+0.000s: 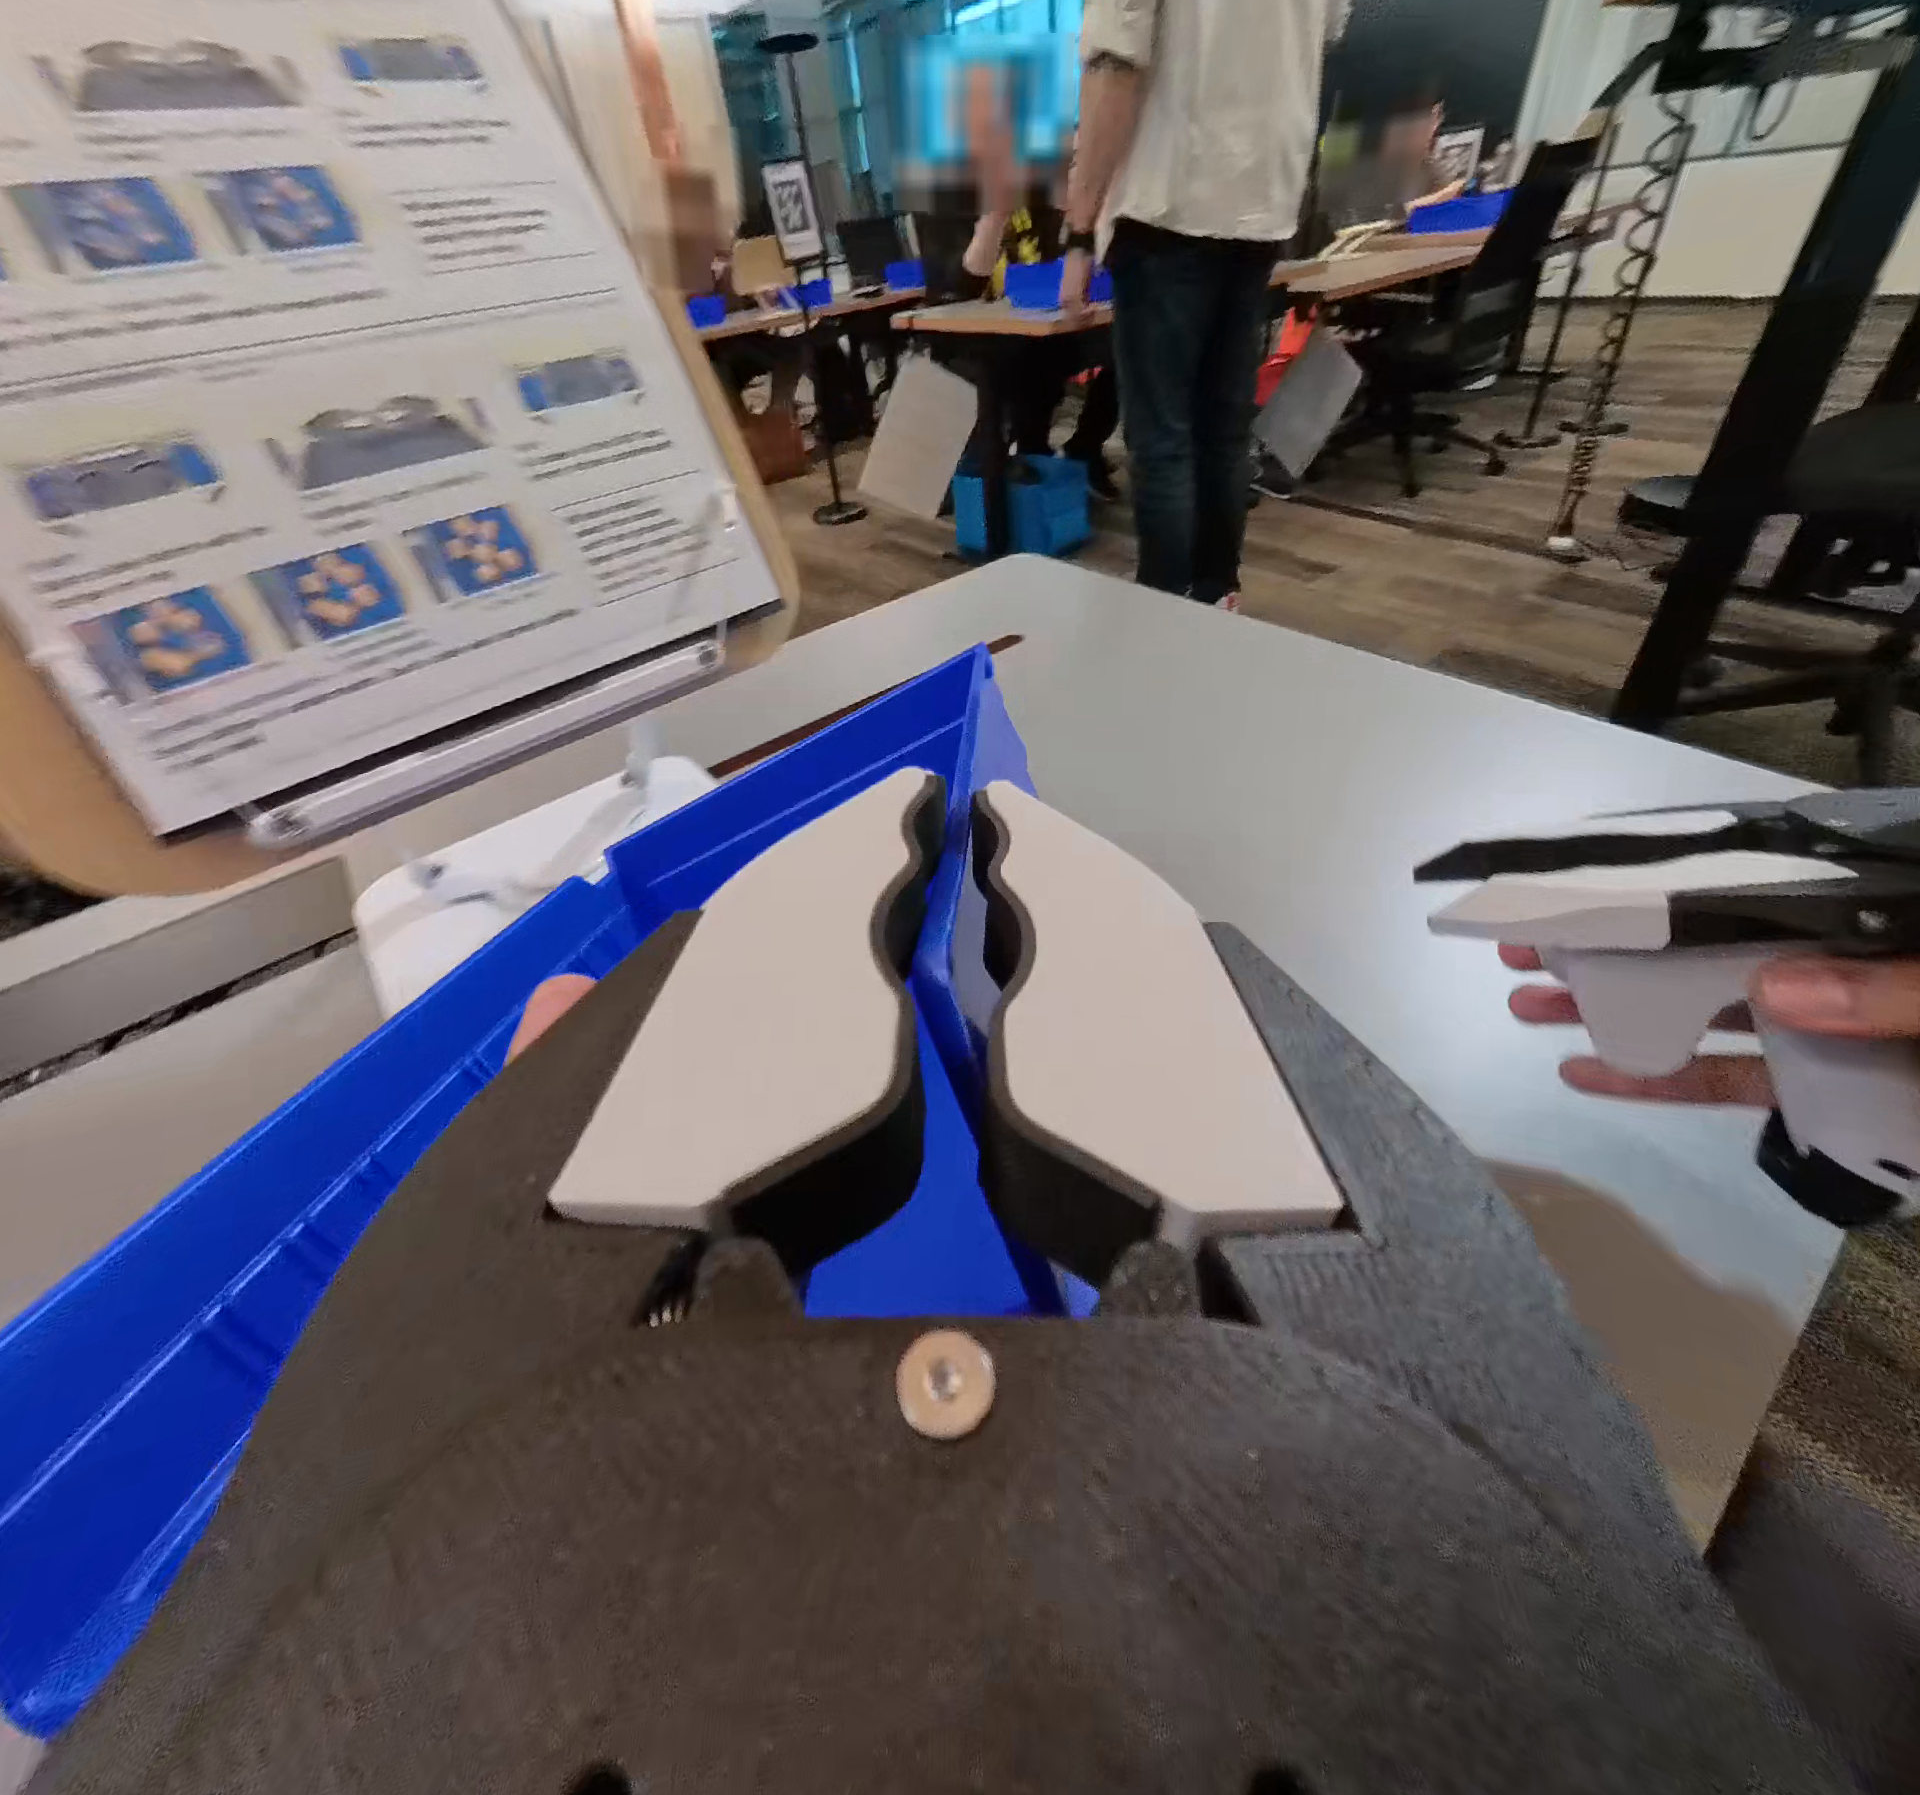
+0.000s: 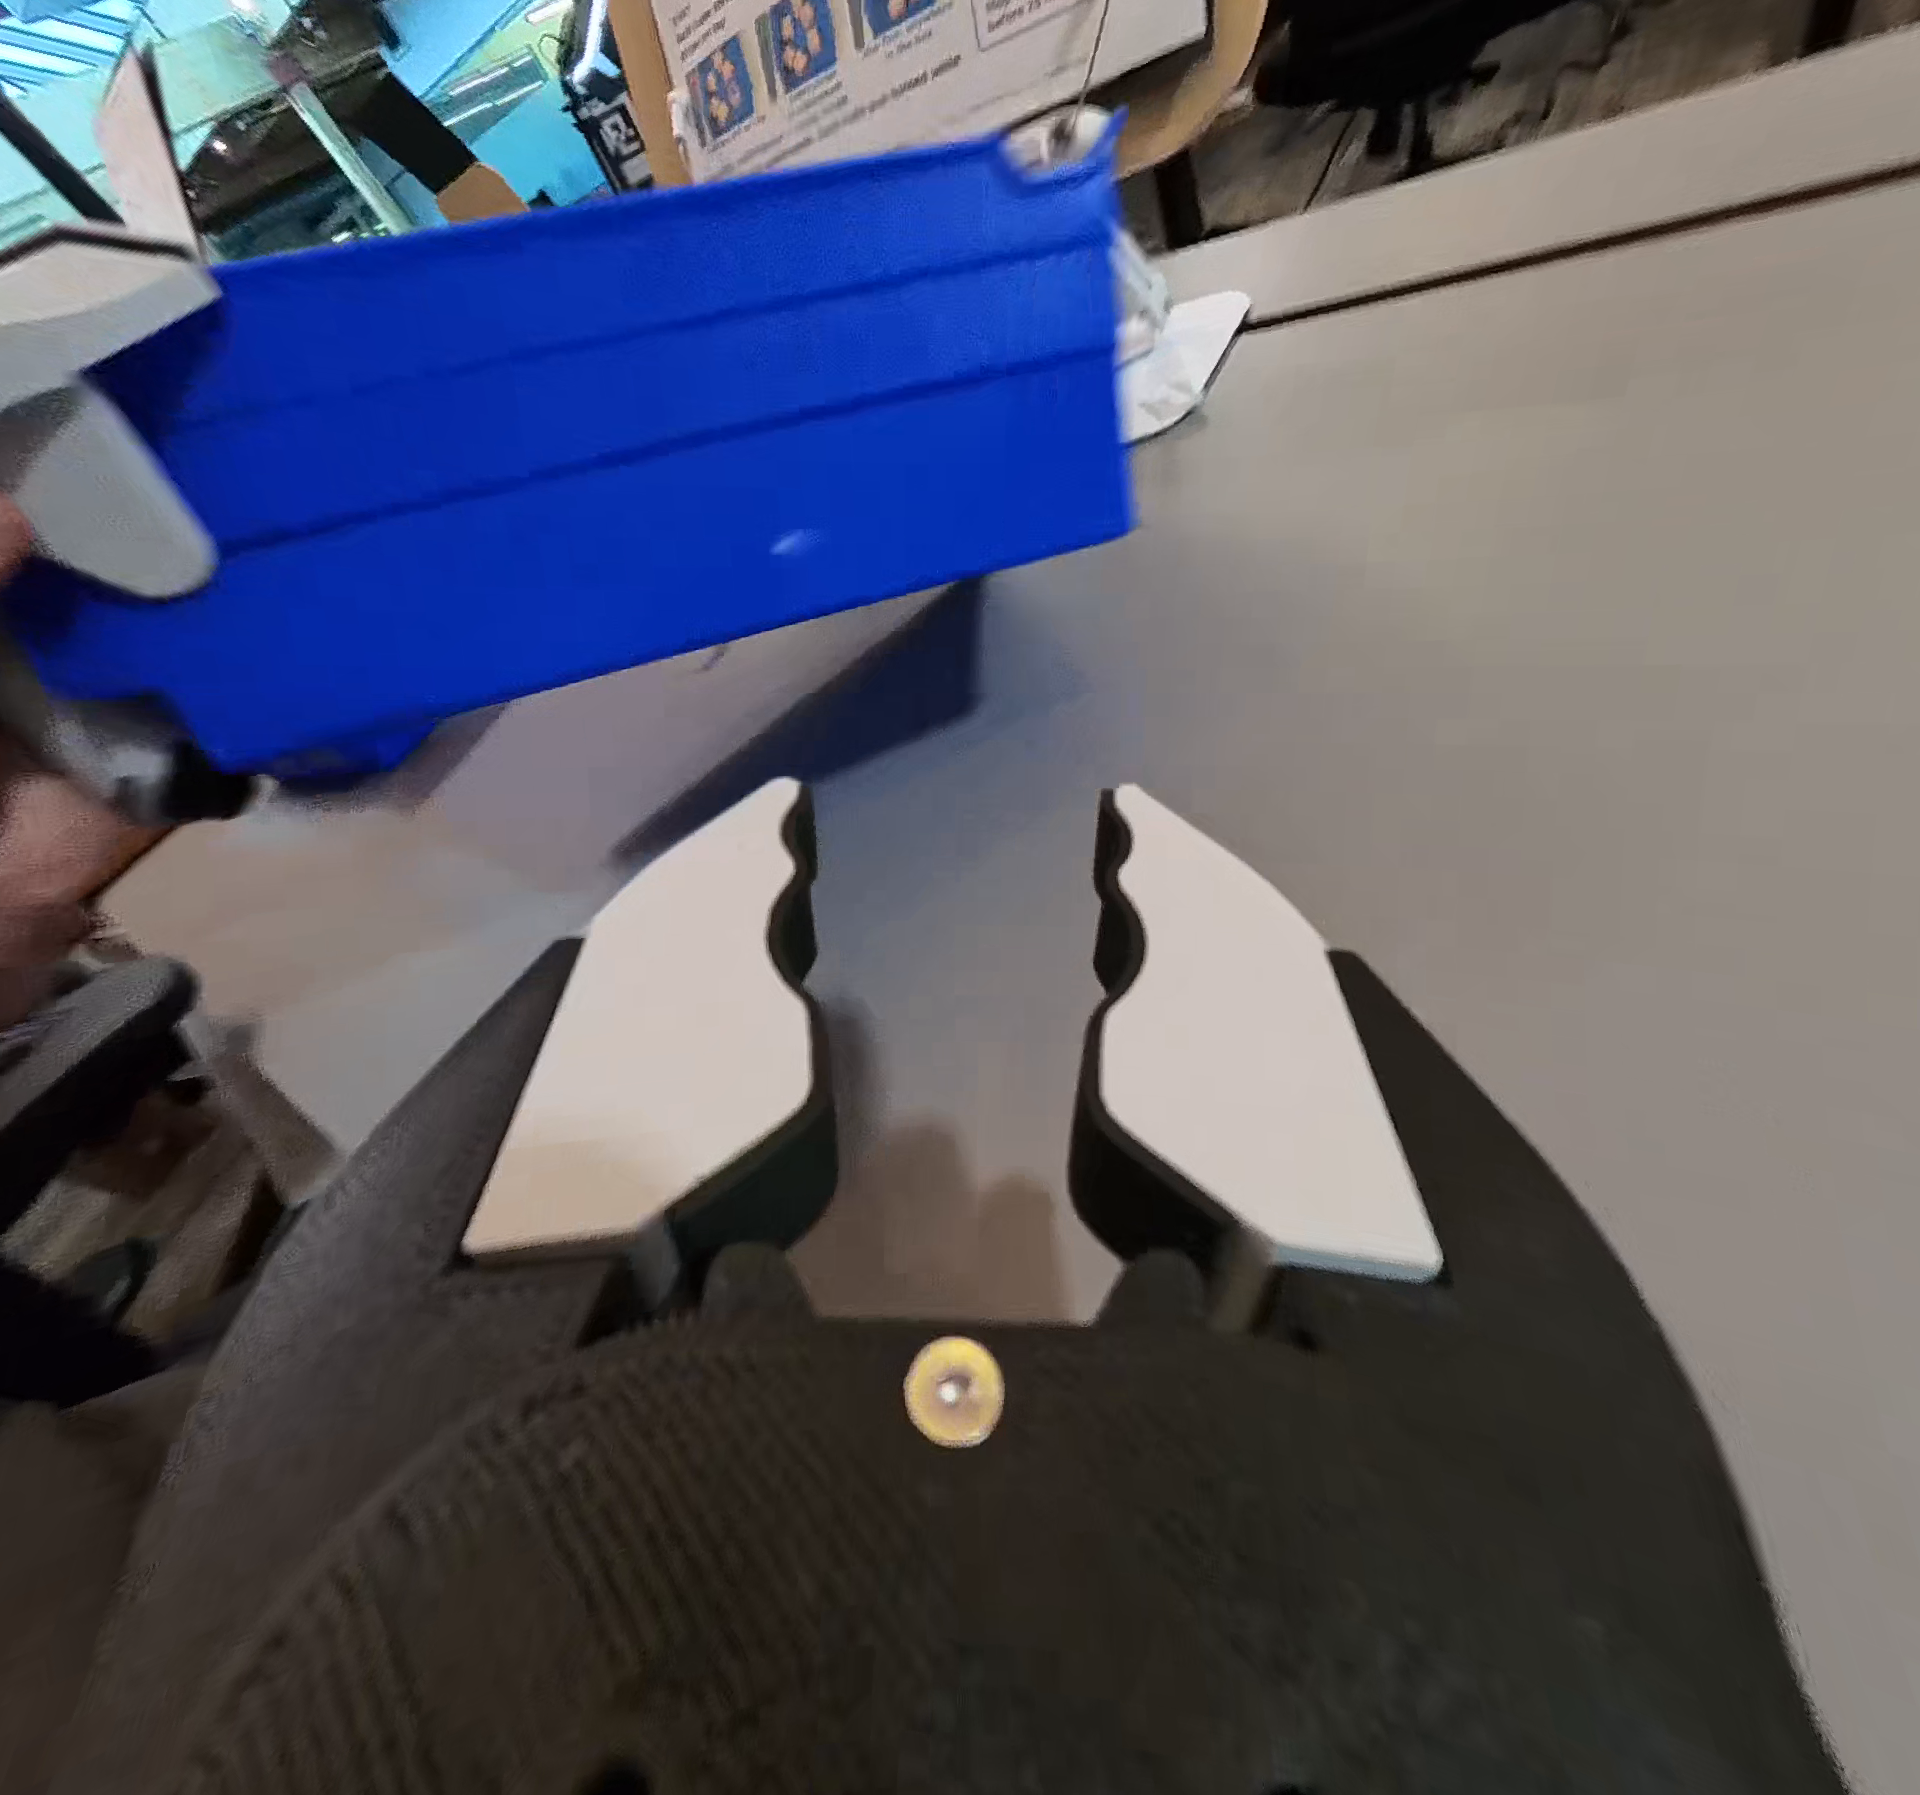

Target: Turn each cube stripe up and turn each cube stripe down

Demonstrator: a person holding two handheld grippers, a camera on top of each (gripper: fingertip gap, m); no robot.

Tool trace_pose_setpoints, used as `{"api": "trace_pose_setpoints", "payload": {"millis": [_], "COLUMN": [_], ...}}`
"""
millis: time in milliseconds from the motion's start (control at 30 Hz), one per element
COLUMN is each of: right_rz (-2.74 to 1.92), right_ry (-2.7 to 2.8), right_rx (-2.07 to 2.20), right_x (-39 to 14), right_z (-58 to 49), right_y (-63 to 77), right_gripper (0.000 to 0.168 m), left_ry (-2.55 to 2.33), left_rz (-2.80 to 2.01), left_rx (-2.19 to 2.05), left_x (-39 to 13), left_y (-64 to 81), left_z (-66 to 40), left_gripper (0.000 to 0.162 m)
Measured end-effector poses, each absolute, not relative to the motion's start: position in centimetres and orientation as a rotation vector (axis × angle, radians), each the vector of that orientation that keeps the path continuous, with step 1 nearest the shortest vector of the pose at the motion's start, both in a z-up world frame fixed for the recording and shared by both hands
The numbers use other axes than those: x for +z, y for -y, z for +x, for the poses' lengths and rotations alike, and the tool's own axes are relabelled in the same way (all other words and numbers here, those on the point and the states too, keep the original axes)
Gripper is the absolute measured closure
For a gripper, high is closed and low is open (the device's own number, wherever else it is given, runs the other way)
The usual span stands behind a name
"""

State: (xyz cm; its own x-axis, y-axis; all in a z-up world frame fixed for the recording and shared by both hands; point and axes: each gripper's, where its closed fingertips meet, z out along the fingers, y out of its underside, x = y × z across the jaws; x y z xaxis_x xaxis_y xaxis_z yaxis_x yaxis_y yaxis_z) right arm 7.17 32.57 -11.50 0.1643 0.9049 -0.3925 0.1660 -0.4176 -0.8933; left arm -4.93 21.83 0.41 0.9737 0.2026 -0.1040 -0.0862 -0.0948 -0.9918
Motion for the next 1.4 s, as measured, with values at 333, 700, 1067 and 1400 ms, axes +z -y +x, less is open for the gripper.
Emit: {"api": "trace_pose_setpoints", "payload": {"millis": [333, 700, 1067, 1400], "right_rz": [-1.936, -1.999, -1.733, -1.571], "right_ry": [0.919, 0.629, 0.964, 0.893], "right_rx": [1.24, 1.263, 0.843, 0.485], "right_x": [-14.4, -14.4, -13.2, -11.8], "right_z": [13.2, 17.5, 11.7, 7.8], "right_y": [-31.2, -34.1, -32.2, -36.7], "right_gripper": [0.115, 0.114, 0.097, 0.122], "left_ry": [-0.133, -0.15, 0.013, 0.101], "left_rz": [-1.681, -1.668, -1.609, -1.775], "left_rx": [0.263, -0.04, -0.151, 0.244], "left_x": [-5.7, -8.2, -4.6, -11.0], "left_y": [-33.0, -38.7, -30.9, -20.6], "left_z": [1.8, 9.9, 1.2, -11.6], "left_gripper": [0.159, 0.162, 0.126, 0.12]}}
